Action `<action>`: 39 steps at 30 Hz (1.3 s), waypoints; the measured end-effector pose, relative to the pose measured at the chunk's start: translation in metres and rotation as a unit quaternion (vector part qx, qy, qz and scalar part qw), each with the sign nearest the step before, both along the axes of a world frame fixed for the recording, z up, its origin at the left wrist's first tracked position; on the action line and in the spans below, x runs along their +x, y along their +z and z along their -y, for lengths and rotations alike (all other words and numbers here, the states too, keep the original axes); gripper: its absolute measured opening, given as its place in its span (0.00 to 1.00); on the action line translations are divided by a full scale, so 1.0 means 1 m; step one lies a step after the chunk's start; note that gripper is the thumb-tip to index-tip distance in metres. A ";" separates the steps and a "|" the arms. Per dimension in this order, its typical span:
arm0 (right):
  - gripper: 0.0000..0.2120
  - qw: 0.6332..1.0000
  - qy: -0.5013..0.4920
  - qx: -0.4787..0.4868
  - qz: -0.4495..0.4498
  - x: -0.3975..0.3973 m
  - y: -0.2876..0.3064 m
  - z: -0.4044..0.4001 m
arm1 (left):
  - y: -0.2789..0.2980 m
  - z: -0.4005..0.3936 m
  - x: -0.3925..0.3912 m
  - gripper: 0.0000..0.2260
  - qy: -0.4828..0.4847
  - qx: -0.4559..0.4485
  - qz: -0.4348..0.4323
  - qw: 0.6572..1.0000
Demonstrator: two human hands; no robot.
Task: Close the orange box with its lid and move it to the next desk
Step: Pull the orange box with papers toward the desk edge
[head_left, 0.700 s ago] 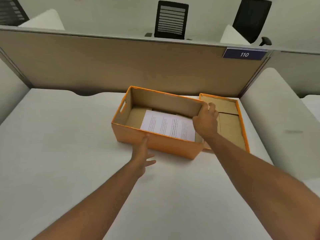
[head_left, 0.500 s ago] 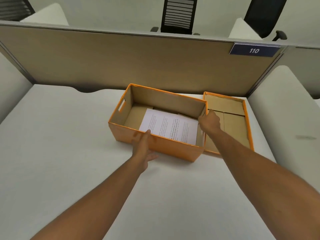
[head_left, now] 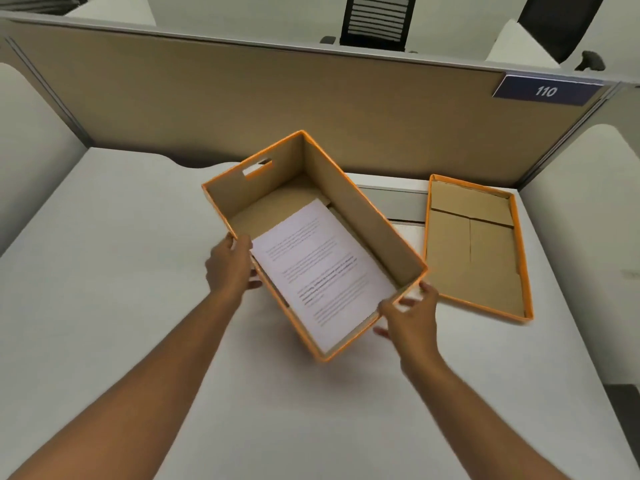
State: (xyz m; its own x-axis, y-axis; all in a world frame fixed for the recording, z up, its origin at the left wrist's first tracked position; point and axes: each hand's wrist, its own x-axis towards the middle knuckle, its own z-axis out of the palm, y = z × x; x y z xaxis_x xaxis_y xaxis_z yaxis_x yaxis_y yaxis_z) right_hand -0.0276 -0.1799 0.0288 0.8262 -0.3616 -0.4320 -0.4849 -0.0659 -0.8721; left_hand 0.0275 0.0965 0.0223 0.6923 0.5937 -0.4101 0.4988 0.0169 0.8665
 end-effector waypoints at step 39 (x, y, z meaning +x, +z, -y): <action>0.63 0.984 0.146 -0.005 -0.102 -0.011 -0.080 -0.118 | -0.032 -0.144 -0.050 0.38 -0.214 -0.088 -0.082 0.969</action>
